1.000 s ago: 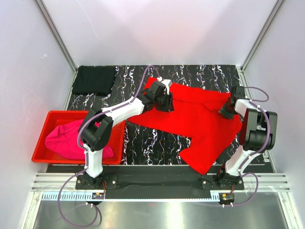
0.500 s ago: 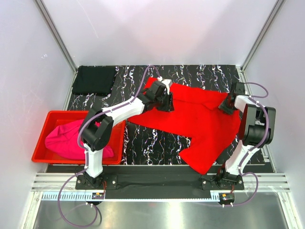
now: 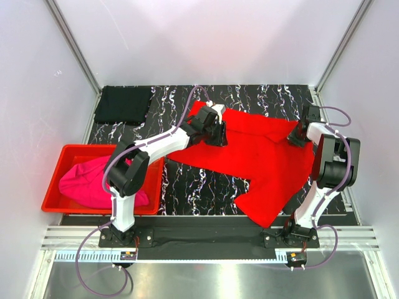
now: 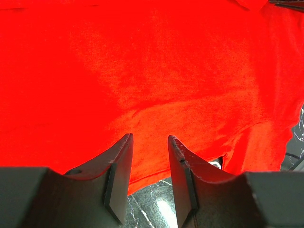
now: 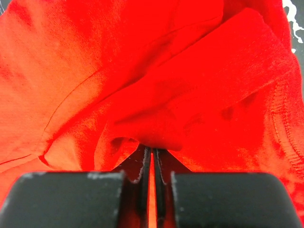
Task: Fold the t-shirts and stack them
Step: Fold the tshirt
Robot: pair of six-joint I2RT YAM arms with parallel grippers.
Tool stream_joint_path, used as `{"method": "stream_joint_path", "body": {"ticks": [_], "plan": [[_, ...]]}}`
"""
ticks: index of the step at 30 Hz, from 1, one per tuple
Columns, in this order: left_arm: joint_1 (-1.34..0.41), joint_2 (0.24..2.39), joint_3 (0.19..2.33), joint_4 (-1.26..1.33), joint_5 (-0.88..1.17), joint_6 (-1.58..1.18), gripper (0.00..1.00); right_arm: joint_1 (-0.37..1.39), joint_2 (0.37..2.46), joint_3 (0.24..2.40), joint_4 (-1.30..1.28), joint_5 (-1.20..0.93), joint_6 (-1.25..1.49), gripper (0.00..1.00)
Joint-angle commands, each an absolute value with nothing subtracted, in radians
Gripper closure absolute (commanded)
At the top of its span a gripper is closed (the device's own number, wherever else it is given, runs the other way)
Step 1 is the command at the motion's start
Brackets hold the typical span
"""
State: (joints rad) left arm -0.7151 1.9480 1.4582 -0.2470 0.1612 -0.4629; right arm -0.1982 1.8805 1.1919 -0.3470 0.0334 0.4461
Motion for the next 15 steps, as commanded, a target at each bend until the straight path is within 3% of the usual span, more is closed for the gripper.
{"method": "stream_joint_path", "body": {"ticks": [1, 15], "plan": [[-0.715, 1.941, 1.5, -0.216, 0.172, -0.453, 0.6, -0.198, 1.853, 1.239, -0.365, 0.017, 0.472, 0.96], [-0.713, 1.93, 1.502, -0.218, 0.179, -0.456, 0.6, -0.195, 1.714, 1.252, -0.598, -0.104, 0.509, 0.97]]}}
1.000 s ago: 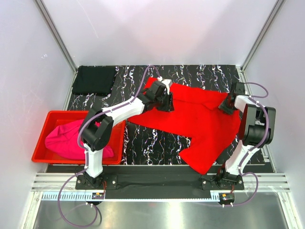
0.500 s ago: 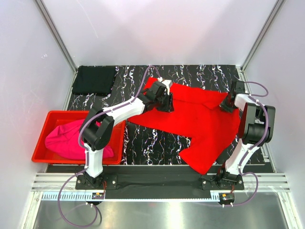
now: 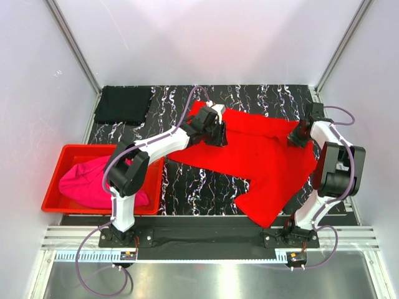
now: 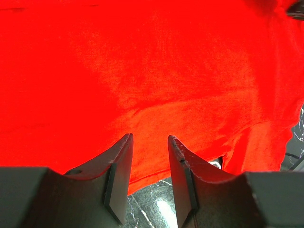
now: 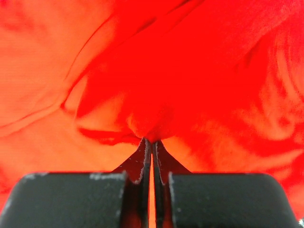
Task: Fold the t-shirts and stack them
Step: Fold the tshirt
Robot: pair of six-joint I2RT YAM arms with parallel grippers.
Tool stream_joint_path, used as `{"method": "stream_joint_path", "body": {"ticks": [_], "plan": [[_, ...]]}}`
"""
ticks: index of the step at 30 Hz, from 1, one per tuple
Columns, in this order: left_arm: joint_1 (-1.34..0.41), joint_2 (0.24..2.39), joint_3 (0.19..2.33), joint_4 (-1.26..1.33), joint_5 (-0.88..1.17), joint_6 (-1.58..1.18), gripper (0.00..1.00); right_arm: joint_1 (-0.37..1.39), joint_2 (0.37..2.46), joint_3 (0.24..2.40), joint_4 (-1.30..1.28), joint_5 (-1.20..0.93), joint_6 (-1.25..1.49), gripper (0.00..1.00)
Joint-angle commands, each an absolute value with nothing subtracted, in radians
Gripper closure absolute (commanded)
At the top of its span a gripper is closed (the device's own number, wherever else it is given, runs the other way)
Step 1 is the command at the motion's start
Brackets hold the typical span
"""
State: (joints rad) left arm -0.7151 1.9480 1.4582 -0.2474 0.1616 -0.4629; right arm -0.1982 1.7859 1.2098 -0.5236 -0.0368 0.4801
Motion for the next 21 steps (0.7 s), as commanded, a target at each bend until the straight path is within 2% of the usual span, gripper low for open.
{"method": "stream_joint_path", "body": {"ticks": [1, 15, 19, 21], "plan": [[-0.713, 1.93, 1.502, -0.221, 0.179, -0.454, 0.6, -0.192, 1.707, 1.246, -0.604, -0.113, 0.515, 0.97], [-0.713, 1.914, 1.506, -0.247, 0.184, -0.448, 0.6, -0.106, 1.707, 1.203, -0.656, -0.189, 0.564, 0.96], [-0.701, 1.911, 1.497, -0.262, 0.235, -0.472, 0.6, -0.097, 1.723, 1.207, -0.689, -0.245, 0.568, 0.92], [-0.692, 1.91, 1.491, -0.265, 0.25, -0.479, 0.59, -0.097, 1.72, 1.203, -0.693, -0.288, 0.555, 0.85]]}}
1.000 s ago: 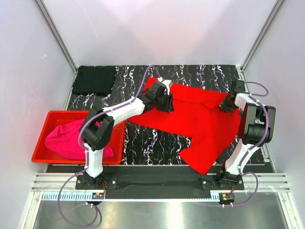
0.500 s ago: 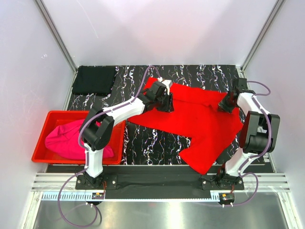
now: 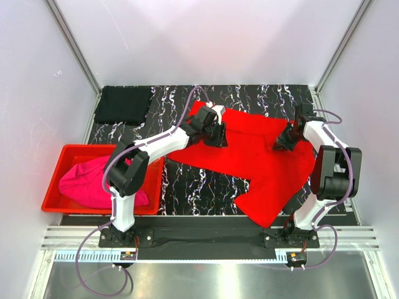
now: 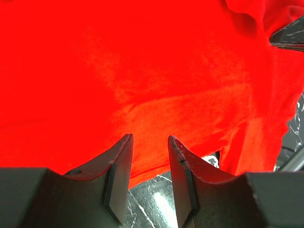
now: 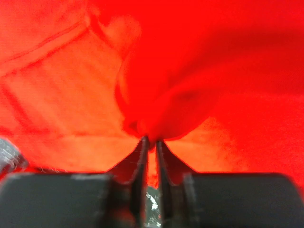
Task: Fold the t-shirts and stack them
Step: Fold the tshirt
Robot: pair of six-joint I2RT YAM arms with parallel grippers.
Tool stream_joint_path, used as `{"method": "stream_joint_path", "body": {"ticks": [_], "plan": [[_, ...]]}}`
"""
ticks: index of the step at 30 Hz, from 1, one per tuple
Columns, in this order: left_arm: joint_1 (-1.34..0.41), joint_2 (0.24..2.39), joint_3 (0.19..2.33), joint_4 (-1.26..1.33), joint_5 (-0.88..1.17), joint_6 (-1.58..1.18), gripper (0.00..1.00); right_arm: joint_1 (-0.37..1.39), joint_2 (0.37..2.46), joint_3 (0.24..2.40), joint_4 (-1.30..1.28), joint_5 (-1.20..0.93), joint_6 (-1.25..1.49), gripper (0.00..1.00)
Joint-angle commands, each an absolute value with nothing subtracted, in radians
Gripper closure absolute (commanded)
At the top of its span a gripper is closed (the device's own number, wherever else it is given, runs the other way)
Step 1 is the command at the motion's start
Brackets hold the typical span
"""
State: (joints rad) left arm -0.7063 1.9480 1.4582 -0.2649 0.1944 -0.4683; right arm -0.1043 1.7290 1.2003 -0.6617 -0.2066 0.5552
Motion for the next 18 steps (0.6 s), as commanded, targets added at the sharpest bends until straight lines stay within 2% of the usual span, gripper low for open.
{"method": "stream_joint_path", "body": {"ticks": [1, 2, 3, 5, 10, 18], "plan": [[-0.69, 1.911, 1.493, -0.268, 0.256, -0.48, 0.59, -0.098, 1.717, 1.206, -0.71, -0.297, 0.543, 0.8], [-0.686, 1.913, 1.506, -0.271, 0.259, -0.483, 0.59, -0.098, 1.698, 1.216, -0.721, -0.279, 0.522, 0.58], [-0.672, 1.927, 1.519, -0.272, 0.259, -0.491, 0.59, -0.098, 1.684, 1.224, -0.732, -0.25, 0.517, 0.51], [-0.657, 1.948, 1.558, -0.27, 0.271, -0.517, 0.59, -0.124, 1.64, 1.232, -0.75, -0.154, 0.508, 0.43], [-0.621, 2.022, 1.609, -0.048, 0.305, -0.598, 0.6, -0.315, 1.574, 1.169, -0.648, -0.159, 0.535, 0.42], [-0.667, 2.153, 1.638, 0.265, 0.472, -0.785, 0.63, -0.399, 1.546, 1.056, -0.595, -0.164, 0.502, 0.36]]}}
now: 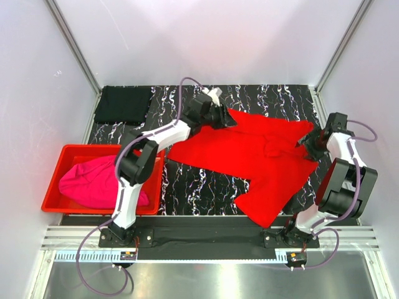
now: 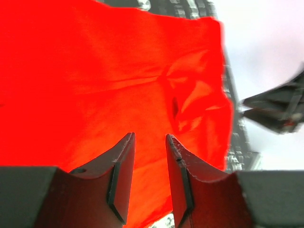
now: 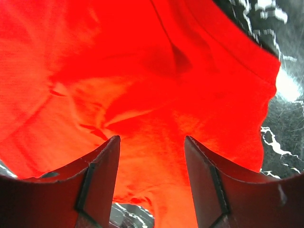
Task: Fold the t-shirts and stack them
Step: Fold the tshirt
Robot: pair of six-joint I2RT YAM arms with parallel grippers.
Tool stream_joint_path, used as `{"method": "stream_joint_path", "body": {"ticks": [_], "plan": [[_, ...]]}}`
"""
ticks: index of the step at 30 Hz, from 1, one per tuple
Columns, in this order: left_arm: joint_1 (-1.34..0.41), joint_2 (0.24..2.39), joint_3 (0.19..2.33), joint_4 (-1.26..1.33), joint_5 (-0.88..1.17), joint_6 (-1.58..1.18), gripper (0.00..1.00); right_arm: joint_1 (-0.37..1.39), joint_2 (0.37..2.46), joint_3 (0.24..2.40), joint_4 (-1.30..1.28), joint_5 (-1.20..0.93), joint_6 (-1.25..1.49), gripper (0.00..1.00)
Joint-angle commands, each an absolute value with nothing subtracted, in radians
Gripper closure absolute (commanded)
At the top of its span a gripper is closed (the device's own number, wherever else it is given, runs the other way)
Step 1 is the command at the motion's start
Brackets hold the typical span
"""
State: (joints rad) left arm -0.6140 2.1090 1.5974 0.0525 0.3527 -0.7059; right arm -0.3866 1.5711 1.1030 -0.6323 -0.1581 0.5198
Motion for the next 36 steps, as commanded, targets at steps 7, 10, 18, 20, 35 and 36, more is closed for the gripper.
{"method": "stream_joint_path", "body": {"ticks": [7, 10, 18, 20, 35, 36], "plan": [[-0.75, 2.281, 1.658, 0.439, 0.508, -0.839, 0.57, -0.419, 1.6, 0.973, -0.428, -0.195, 0.517, 0.33], [-0.776, 2.31, 1.677, 0.436, 0.463, -0.821, 0.57, -0.42, 1.623, 0.96, -0.356, -0.199, 0.503, 0.25], [-0.808, 2.382, 1.747, 0.385, 0.411, -0.841, 0.57, -0.42, 1.683, 0.973, -0.174, -0.281, 0.479, 0.21], [-0.81, 2.381, 1.747, 0.371, 0.407, -0.835, 0.57, -0.42, 1.706, 0.973, -0.135, -0.307, 0.482, 0.21], [-0.804, 2.362, 1.75, 0.311, 0.405, -0.79, 0.57, -0.42, 1.759, 0.98, -0.012, -0.46, 0.474, 0.23], [-0.802, 2.361, 1.749, 0.31, 0.405, -0.79, 0.57, -0.42, 1.759, 0.979, -0.011, -0.481, 0.476, 0.23]]}}
